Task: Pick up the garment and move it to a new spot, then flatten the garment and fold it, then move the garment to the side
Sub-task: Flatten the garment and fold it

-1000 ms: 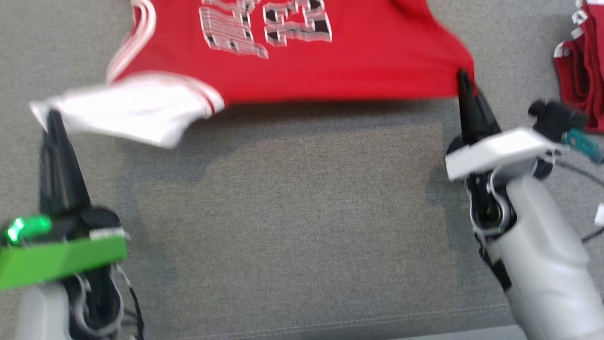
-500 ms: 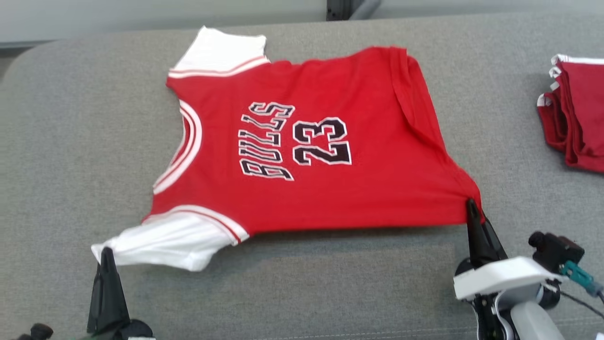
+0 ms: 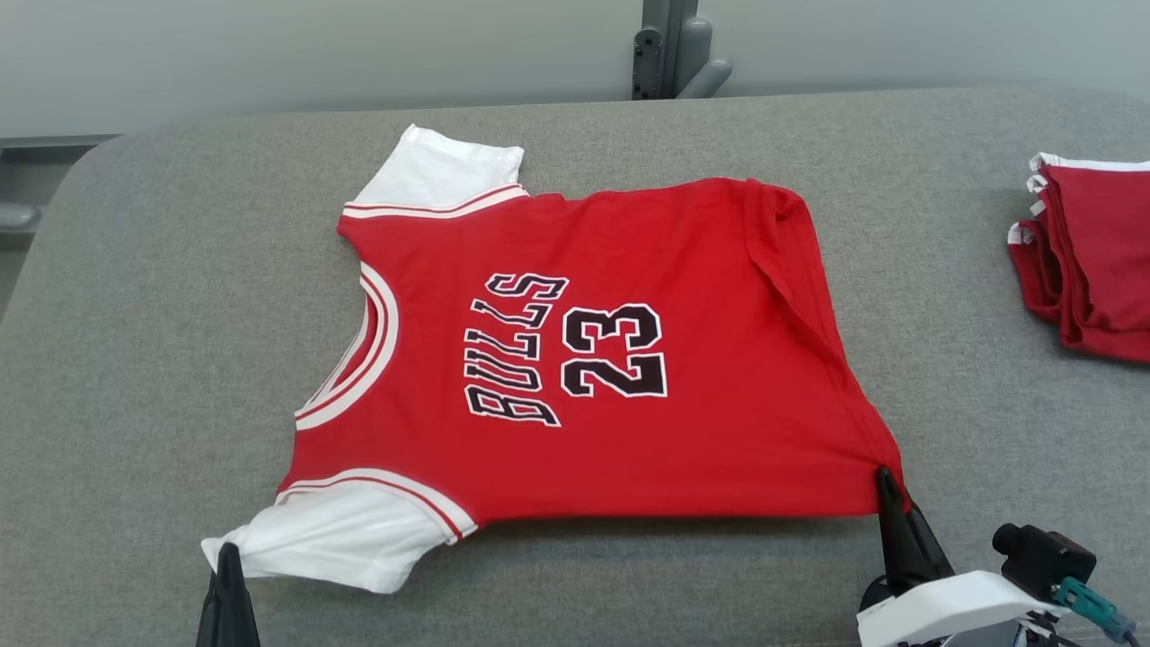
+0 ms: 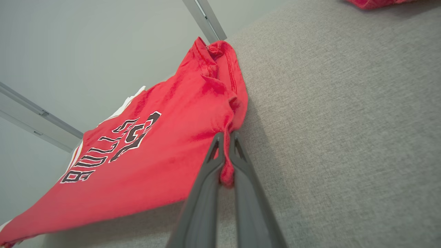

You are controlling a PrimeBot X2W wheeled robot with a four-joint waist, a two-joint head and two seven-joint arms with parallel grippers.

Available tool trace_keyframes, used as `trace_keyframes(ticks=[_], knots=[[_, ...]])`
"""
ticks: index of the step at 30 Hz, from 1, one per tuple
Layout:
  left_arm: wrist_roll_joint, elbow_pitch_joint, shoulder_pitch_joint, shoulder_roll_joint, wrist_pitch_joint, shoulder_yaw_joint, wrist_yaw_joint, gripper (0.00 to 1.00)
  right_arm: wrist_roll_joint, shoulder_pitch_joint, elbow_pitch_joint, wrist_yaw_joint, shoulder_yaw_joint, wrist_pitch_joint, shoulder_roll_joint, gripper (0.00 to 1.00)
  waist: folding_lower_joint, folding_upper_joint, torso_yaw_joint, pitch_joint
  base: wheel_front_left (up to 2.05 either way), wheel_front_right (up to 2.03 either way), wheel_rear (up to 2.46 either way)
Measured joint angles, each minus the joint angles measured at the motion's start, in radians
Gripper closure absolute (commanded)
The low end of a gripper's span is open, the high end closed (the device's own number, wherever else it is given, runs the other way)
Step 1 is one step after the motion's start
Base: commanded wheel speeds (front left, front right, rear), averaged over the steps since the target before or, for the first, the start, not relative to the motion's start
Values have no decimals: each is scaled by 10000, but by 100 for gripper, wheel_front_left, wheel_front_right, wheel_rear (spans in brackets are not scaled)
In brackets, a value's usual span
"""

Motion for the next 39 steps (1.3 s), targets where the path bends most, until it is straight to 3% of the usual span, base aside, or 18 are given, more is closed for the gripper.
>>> trace_keyframes(ticks=[18, 27, 39], knots=[[153, 186, 234, 0, -2, -261, 0, 100, 234, 440, 307, 0, 127, 0, 4, 100, 0, 0, -37, -432, 0, 0, 0], [779, 876, -1558, 0, -4, -941, -44, 100, 702, 15, 886, -2, 506, 0, -2, 100, 0, 0, -118, -527, 0, 0, 0], [849, 3279, -4630, 119, -19, -1193, -46, 100, 1856, -1803, 1749, -2, 828, 92, 2, 100, 0, 0, -421, -77, 0, 0, 0]])
